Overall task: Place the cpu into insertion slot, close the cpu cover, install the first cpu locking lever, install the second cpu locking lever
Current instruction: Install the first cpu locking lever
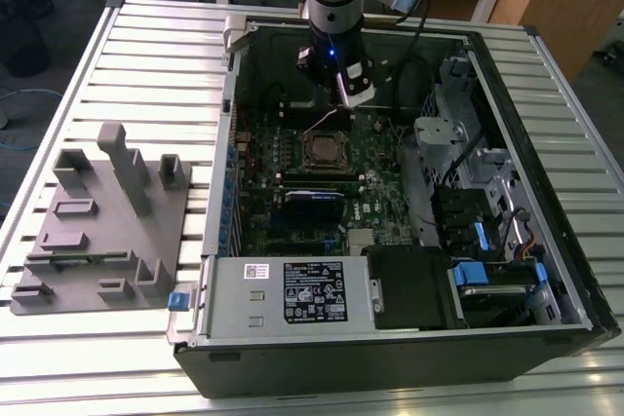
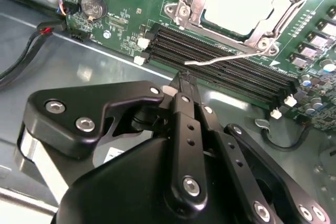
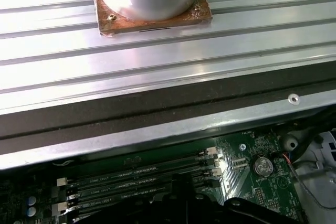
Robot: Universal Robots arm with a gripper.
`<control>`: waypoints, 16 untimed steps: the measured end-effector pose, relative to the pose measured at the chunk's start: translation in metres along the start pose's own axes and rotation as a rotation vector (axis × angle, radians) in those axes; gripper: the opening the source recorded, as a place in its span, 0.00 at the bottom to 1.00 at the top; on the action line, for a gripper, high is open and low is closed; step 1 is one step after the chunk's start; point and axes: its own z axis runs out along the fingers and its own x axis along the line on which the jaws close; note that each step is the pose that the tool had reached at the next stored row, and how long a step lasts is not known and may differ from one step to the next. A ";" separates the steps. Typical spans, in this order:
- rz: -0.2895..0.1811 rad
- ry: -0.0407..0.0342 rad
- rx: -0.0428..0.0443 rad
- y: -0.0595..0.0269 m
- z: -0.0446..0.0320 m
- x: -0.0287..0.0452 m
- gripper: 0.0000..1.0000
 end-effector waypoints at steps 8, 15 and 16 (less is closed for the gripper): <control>-0.002 -0.0065 -0.0017 -0.0094 0.0032 0.0145 0.11; -0.003 -0.0077 -0.0017 -0.0146 0.0141 0.0173 0.11; -0.003 -0.0082 -0.0018 -0.0153 0.0156 0.0176 0.11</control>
